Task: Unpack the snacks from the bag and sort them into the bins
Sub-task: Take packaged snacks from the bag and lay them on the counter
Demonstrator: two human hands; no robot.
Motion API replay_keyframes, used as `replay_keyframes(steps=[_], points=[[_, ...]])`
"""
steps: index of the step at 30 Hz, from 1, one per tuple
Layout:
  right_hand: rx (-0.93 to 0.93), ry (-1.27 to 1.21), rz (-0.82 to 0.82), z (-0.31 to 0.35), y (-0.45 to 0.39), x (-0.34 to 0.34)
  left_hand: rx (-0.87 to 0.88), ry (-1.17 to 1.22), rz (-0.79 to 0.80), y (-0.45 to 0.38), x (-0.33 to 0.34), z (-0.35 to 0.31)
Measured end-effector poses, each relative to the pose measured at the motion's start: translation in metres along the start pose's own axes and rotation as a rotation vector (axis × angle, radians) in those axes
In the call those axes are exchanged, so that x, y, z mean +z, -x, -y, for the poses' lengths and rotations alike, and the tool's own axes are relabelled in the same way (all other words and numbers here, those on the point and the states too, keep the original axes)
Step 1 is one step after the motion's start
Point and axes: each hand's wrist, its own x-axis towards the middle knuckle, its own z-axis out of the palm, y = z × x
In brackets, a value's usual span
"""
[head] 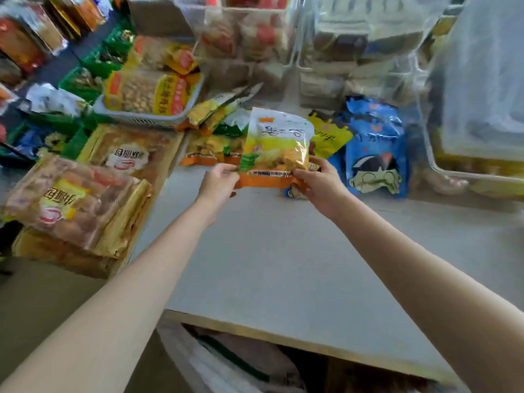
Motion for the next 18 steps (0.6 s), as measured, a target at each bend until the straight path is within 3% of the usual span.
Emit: replay_keyframes(steps=[5,7,9,11,14,18], points=[[-0.003,-0.113,0.001,0.0,-0.099,0.076,0.124,-0.385,-0.052,-0.083,-0.03,0.009],[-0.061,0.2,0.006,-0.005,-0.13,0.093,0.175,-0.511,-0.063,-0.104,-0.033,0.014],[-0.213,0.775,-0.06,-0.016,-0.149,0.099,0.15,-0.61,-0.055,-0.117,-0.032,0.021],[-0.355,1.1,0.041,-0.026,-0.157,0.1,0.058,-0.629,-0.012,-0.125,-0.03,0.03],[-0.445,1.36,0.243,-0.04,-0.168,0.099,-0.017,-0.577,0.09,-0.129,-0.027,0.043],[-0.485,1.47,0.239,-0.024,-0.186,0.104,0.001,-0.567,0.176,-0.133,-0.024,0.047]])
